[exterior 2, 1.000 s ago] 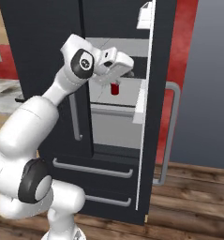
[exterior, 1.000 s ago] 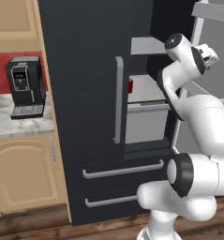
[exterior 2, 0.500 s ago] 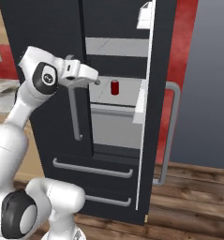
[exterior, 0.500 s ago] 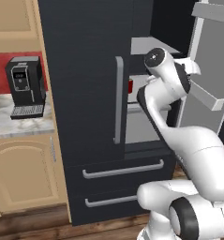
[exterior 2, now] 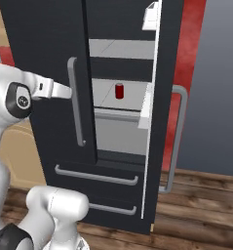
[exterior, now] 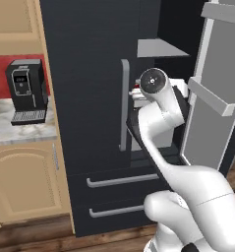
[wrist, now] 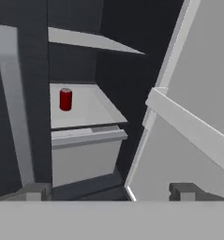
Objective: Open the fridge, grab two sodas, and place both sodas inside the bowl with ice on the dining counter.
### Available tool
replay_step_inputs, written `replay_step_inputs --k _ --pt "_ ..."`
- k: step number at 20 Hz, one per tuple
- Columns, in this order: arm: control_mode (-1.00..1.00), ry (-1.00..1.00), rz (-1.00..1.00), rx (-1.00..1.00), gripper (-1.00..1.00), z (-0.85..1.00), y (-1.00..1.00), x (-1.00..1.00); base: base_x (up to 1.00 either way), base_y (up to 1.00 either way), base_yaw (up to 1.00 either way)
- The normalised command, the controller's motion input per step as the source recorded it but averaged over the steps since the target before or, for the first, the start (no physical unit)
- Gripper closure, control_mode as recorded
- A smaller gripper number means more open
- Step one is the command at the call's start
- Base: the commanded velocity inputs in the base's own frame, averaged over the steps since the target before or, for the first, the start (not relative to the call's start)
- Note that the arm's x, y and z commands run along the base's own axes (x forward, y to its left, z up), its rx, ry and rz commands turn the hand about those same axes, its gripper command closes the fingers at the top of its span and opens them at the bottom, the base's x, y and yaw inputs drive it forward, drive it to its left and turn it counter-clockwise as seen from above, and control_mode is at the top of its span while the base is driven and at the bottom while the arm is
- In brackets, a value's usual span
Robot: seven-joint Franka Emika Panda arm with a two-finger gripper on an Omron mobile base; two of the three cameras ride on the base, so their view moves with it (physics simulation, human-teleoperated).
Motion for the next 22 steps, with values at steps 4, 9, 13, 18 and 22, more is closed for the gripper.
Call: replay_step_inputs --k 4,9,13,18,22 --pt "-1.0 -0.11 0.18 0.13 -1.0 0.02 0.46 -0.02 0.0 0.0 0.0" --pt "-1.0 -0.07 0.16 0.02 -1.0 0.11 0.06 0.16 0.0 0.0 0.0" --pt "-1.0 0.02 0.13 -0.02 -1.0 0.08 0.18 0.21 0.0 0.0 0.0" --pt "-1.0 0.09 0.12 -0.03 -1.0 0.03 0.34 0.28 0.0 0.0 0.0" --pt "-1.0 0.02 0.09 0.0 -1.0 0.02 0.19 0.27 0.0 0.0 0.0"
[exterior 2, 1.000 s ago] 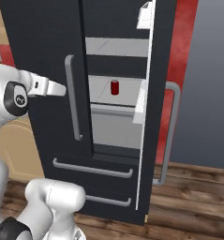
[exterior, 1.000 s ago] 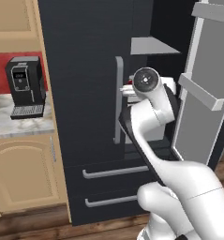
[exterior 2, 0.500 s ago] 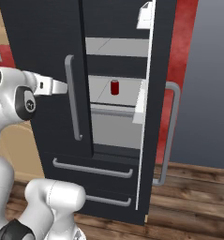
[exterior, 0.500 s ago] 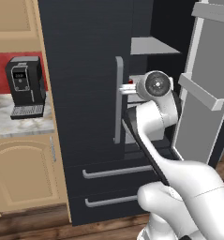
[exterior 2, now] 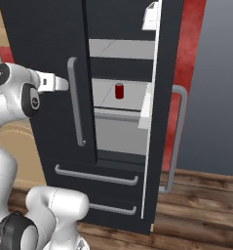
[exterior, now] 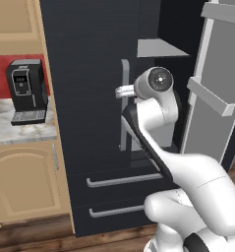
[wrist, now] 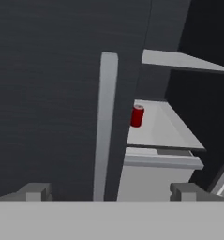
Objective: Open the fridge, grab two sodas, and place both sodas inside the bowl with ice on the dining counter.
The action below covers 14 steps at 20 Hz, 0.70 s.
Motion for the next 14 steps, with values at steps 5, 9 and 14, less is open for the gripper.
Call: replay_step_inputs --k 5,9,14 --pt "-1.0 0.0 0.02 0.0 -1.0 0.0 0.03 0.29 0.0 0.0 0.0" --pt "-1.0 0.0 0.0 0.0 -1.0 0.0 0.0 0.34 0.0 0.0 0.0" --pt "-1.0 0.09 -0.02 0.0 -1.0 0.0 0.0 0.52 0.0 0.0 0.0"
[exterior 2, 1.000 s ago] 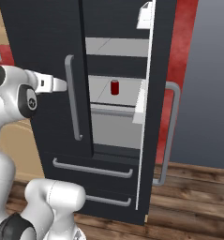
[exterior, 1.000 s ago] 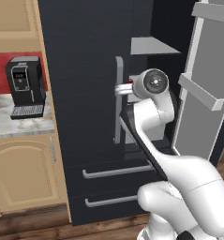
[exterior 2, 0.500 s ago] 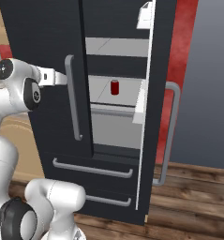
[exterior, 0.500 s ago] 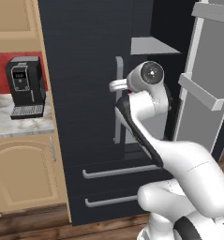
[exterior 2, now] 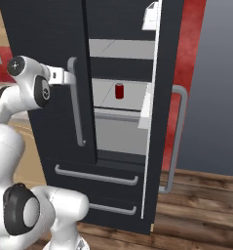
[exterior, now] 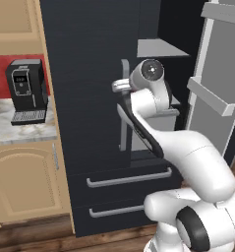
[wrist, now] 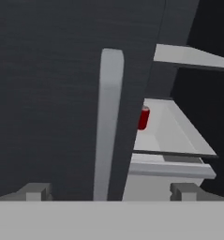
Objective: Open the fridge, grab two sodas, and place both sodas inside the bowl with ice on the dining counter.
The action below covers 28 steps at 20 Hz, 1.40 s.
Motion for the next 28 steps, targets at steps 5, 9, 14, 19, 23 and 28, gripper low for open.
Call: replay_step_inputs --k 5,9,14,19,23,28 --pt "-1.0 0.1 0.0 0.0 -1.0 0.0 0.0 0.64 0.0 0.0 0.0" --pt "-1.0 0.06 0.0 0.0 -1.0 -0.01 0.0 0.53 0.0 0.0 0.0" --pt "-1.0 0.01 0.0 0.0 -1.0 -0.11 0.0 0.38 0.0 0.0 0.0" --pt "-1.0 0.0 0.0 0.0 -1.0 -0.15 0.0 0.29 0.0 0.0 0.0" --pt "-1.0 0.0 0.0 0.0 -1.0 -0.21 0.0 0.21 0.0 0.0 0.0" --pt "-1.0 0.0 0.0 0.0 -1.0 -0.17 0.0 0.25 0.0 0.0 0.0"
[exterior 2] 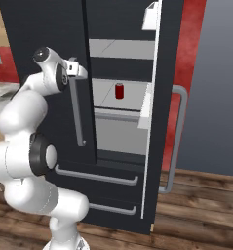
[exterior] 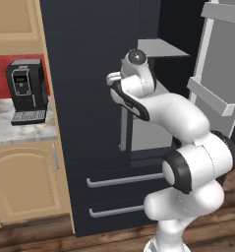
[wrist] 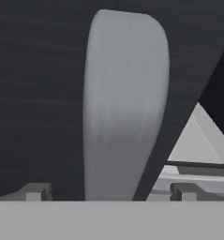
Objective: Open the fridge, grab two sodas, and place both sodas inside the bowl with ice on the dining counter.
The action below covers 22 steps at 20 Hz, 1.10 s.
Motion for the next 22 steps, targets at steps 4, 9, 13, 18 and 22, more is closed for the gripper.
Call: replay_step_inputs --k 4,9,13,18,22 --pt "-1.0 -0.02 0.0 0.0 -1.0 -0.12 0.0 0.09 0.0 0.0 0.0" --pt "-1.0 -0.06 0.0 0.01 -1.0 -0.16 0.0 0.08 0.0 0.0 0.0" --pt "-1.0 -0.08 0.0 0.0 -1.0 -0.22 0.0 0.12 0.0 0.0 0.0" --pt "-1.0 -0.04 0.0 0.0 1.0 -0.23 0.0 0.2 0.0 0.0 0.0" --pt "-1.0 -0.01 0.01 0.02 1.0 -0.11 0.03 0.13 0.0 0.0 0.0"
